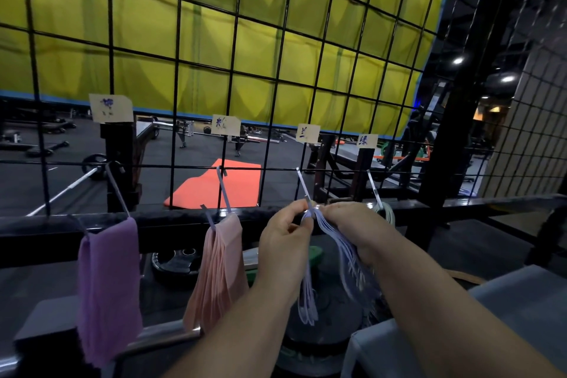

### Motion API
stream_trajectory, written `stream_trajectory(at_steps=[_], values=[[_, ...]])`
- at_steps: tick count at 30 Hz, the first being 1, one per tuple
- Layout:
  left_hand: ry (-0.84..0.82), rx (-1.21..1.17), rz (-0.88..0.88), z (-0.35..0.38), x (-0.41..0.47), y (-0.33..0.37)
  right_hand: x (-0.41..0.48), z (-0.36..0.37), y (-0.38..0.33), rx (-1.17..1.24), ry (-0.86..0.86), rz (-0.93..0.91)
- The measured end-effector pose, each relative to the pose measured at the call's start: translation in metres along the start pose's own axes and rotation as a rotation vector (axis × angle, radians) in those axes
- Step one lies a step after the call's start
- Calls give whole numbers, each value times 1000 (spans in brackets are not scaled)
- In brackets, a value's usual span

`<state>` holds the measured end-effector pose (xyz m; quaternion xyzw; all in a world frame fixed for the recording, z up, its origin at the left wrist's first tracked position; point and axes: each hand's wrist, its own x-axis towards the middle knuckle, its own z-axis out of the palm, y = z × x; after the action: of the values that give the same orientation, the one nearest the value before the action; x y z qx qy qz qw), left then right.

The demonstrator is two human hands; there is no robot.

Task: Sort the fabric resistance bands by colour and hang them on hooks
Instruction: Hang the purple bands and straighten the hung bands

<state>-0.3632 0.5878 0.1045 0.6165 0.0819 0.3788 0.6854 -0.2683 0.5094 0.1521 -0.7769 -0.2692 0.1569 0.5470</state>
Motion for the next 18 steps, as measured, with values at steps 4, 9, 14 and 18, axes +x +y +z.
stream_trajectory(at_steps=[4, 9, 14, 18], values=[[23, 10, -18, 0, -1, -4, -3, 8, 15, 148, 25, 7], [-14, -42, -59, -1, -1, -6, -8, 24, 22, 337, 101, 20], [-40, -116, -137, -1, -1, 1, -8, 25, 22, 390, 120, -12], [71, -115, -212, -1, 10, 10, -4, 23, 22, 340, 110, -15]])
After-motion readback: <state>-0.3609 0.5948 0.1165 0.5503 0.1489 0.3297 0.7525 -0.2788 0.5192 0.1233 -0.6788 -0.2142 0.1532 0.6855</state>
